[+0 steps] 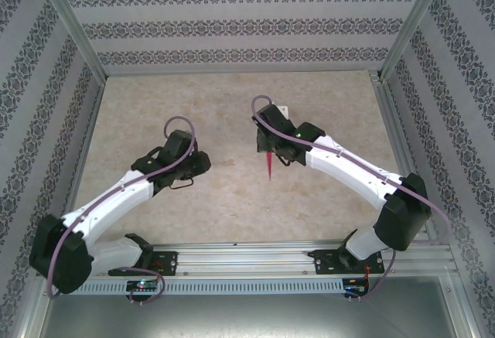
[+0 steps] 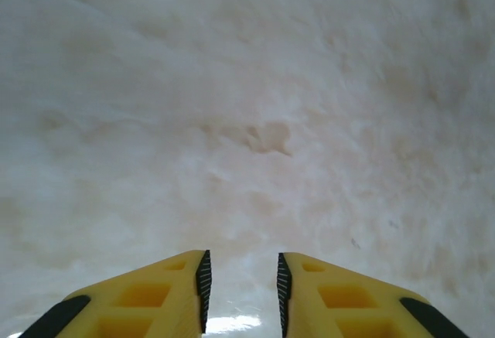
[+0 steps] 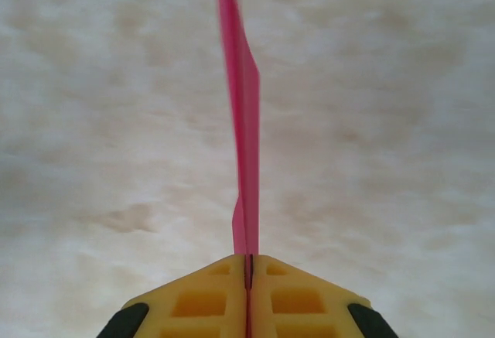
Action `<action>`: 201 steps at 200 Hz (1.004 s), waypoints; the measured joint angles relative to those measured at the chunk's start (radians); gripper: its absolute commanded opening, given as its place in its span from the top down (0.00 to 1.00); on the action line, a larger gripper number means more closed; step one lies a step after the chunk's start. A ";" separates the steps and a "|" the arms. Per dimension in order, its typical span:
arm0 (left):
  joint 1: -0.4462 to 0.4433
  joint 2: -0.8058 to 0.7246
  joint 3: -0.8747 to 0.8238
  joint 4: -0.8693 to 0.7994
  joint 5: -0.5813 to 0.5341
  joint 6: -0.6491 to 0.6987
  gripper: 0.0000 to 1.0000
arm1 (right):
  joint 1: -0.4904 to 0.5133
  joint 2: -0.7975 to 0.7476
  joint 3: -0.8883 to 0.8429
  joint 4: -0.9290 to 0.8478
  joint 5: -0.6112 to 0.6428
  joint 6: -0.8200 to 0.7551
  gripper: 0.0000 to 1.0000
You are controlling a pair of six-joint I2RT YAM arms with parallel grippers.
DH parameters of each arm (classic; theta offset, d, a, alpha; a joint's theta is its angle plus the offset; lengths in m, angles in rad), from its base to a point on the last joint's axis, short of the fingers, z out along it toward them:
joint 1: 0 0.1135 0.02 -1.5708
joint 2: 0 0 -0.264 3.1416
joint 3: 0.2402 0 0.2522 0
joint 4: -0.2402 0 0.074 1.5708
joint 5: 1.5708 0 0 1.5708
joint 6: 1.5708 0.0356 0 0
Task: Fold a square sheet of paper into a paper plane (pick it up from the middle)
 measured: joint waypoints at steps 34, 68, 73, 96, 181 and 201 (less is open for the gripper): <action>0.000 -0.111 -0.061 -0.047 -0.137 -0.062 0.62 | 0.057 0.184 0.075 -0.236 0.134 -0.018 0.89; 0.006 -0.175 -0.075 -0.093 -0.218 -0.100 0.61 | 0.125 0.427 0.224 -0.343 0.145 -0.013 0.89; 0.006 -0.182 -0.076 -0.099 -0.223 -0.105 0.61 | 0.134 0.463 0.254 -0.351 0.142 -0.010 0.89; 0.006 -0.211 -0.085 -0.110 -0.243 -0.121 0.61 | 0.167 0.594 0.368 -0.369 0.108 0.002 0.85; 0.006 -0.236 -0.105 -0.131 -0.238 -0.135 0.52 | 0.184 0.391 0.097 0.054 -0.330 0.025 0.37; 0.006 -0.211 -0.105 -0.124 -0.203 -0.127 0.51 | 0.116 0.173 -0.113 0.254 -0.447 0.052 0.45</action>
